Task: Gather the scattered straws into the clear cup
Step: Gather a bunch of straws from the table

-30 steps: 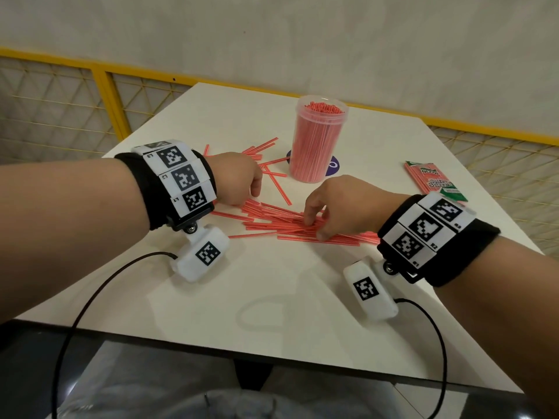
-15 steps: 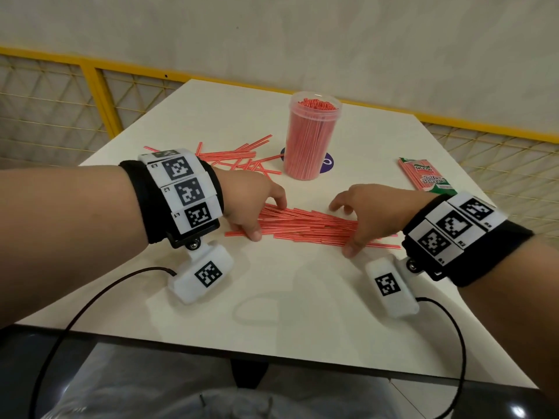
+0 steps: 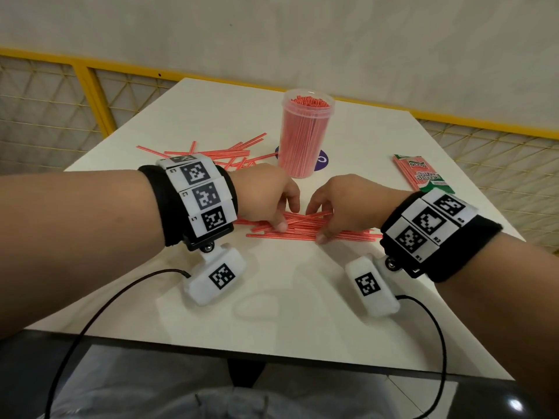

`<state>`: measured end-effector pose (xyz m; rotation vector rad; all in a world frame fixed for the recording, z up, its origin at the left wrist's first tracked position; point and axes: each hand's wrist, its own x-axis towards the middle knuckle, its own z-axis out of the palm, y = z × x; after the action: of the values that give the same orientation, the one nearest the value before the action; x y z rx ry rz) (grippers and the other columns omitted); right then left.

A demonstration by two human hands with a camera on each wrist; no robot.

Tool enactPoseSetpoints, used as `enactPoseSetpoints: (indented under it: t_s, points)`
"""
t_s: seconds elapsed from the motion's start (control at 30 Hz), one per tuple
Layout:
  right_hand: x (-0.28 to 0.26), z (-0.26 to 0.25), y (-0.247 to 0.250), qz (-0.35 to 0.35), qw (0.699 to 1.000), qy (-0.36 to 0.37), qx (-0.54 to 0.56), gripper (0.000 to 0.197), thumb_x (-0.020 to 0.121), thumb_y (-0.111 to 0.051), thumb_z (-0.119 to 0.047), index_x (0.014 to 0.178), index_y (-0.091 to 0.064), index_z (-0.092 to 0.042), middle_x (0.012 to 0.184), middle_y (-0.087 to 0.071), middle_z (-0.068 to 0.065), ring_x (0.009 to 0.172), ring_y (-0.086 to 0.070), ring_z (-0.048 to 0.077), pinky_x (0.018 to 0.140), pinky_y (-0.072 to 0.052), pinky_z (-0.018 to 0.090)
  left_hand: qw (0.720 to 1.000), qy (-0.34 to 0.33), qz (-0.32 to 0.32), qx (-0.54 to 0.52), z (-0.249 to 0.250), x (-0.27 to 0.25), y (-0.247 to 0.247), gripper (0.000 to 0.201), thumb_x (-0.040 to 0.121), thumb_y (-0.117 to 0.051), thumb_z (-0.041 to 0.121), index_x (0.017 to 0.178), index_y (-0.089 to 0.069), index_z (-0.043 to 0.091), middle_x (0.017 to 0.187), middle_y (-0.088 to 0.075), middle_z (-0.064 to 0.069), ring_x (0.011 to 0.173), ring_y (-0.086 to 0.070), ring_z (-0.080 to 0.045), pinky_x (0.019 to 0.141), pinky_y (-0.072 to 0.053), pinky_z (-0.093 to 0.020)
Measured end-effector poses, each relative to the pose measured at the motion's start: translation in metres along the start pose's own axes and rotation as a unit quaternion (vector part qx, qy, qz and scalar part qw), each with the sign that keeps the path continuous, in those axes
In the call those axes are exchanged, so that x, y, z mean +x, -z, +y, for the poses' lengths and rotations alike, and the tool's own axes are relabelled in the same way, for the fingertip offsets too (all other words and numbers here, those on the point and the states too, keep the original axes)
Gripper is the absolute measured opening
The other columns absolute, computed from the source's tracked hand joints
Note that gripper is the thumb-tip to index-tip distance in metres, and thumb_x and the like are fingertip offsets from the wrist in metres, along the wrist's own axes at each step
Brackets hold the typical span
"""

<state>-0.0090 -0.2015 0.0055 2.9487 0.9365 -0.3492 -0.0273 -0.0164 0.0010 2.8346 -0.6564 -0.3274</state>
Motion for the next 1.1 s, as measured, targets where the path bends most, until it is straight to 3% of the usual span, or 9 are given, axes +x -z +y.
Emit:
enactPoseSetpoints:
  t_s: [0.1,0.2,0.27,0.33,0.47,0.6,0.77,0.97,1.1]
  points:
    - [-0.004,0.005,0.004,-0.011,0.999,-0.025,0.021,0.080,0.059,-0.085,-0.054,0.129,-0.054,-0.032,0.096,-0.057,-0.016,0.086,-0.052,0.008,0.063,-0.036,0.019,1.000,0.013,-0.010,0.014,-0.003,-0.003,0.004,0.069,0.068,-0.083,0.045,0.128,-0.054,0.029,0.103,-0.056,0.012,0.093,-0.054,-0.012,0.069,-0.038,-0.026]
    - [-0.006,0.005,0.008,-0.047,0.998,-0.027,0.011,0.100,0.057,-0.086,-0.053,0.142,-0.040,-0.030,0.128,-0.056,-0.011,0.110,-0.053,0.012,0.085,-0.038,0.024,0.994,0.027,-0.065,0.081,-0.005,-0.005,0.005,0.089,0.062,-0.085,0.051,0.139,-0.045,0.027,0.105,-0.047,0.009,0.092,-0.048,-0.013,0.075,-0.036,-0.027]
    - [-0.005,-0.001,0.008,-0.060,0.998,-0.016,0.013,0.102,0.059,-0.086,-0.048,0.145,-0.036,-0.028,0.134,-0.053,-0.011,0.120,-0.050,0.014,0.094,-0.037,0.026,0.991,0.027,-0.082,0.099,-0.003,-0.004,0.004,0.089,0.064,-0.084,0.050,0.140,-0.044,0.026,0.105,-0.049,0.006,0.092,-0.048,-0.014,0.075,-0.035,-0.027]
    - [-0.001,-0.009,0.008,-0.063,0.998,-0.005,0.009,0.099,0.061,-0.087,-0.043,0.145,-0.037,-0.026,0.128,-0.057,-0.009,0.115,-0.053,0.014,0.095,-0.041,0.028,0.992,0.027,-0.079,0.090,0.000,-0.002,0.003,0.082,0.067,-0.084,0.047,0.138,-0.047,0.025,0.109,-0.055,0.005,0.093,-0.051,-0.016,0.075,-0.036,-0.026]
    - [0.004,-0.018,0.009,-0.057,0.998,0.005,-0.020,0.087,0.067,-0.085,-0.037,0.141,-0.043,-0.020,0.109,-0.062,-0.007,0.091,-0.054,0.013,0.079,-0.041,0.025,0.995,0.021,-0.051,0.078,0.007,0.002,0.003,0.063,0.072,-0.082,0.039,0.128,-0.057,0.022,0.110,-0.066,0.004,0.094,-0.058,-0.016,0.075,-0.041,-0.026]
    - [0.005,-0.023,0.010,-0.037,0.998,0.017,-0.053,0.065,0.072,-0.079,-0.030,0.131,-0.054,-0.020,0.101,-0.064,-0.006,0.087,-0.052,0.013,0.077,-0.043,0.026,0.996,0.041,-0.031,0.072,0.010,0.006,0.004,0.050,0.075,-0.080,0.038,0.118,-0.065,0.017,0.095,-0.069,0.004,0.080,-0.059,-0.013,0.069,-0.045,-0.025]
    - [0.004,-0.025,0.012,-0.022,0.998,0.020,-0.061,0.039,0.073,-0.074,-0.023,0.111,-0.068,-0.022,0.093,-0.067,-0.004,0.084,-0.060,0.017,0.073,-0.051,0.031,0.997,0.053,-0.007,0.061,0.009,0.011,0.002,0.027,0.077,-0.077,0.034,0.097,-0.073,0.018,0.060,-0.060,0.010,0.054,-0.052,-0.003,0.056,-0.041,-0.019]
    - [0.005,-0.028,0.003,-0.038,0.996,0.009,-0.076,0.024,0.082,-0.062,-0.015,0.104,-0.057,-0.019,0.074,-0.047,-0.009,0.077,-0.050,0.019,0.066,-0.036,0.027,0.995,0.043,-0.001,0.091,0.013,0.013,-0.002,0.015,0.080,-0.071,0.032,0.086,-0.063,0.021,0.066,-0.053,0.007,0.059,-0.048,-0.010,0.048,-0.032,-0.022]
    - [0.003,-0.028,0.001,-0.045,0.995,0.007,-0.086,0.020,0.090,-0.051,-0.011,0.109,-0.055,-0.013,0.087,-0.052,0.000,0.080,-0.050,0.022,0.068,-0.036,0.027,0.995,0.039,-0.014,0.086,0.015,0.014,-0.004,0.022,0.083,-0.069,0.035,0.091,-0.064,0.015,0.071,-0.057,0.003,0.062,-0.049,-0.013,0.050,-0.033,-0.025]
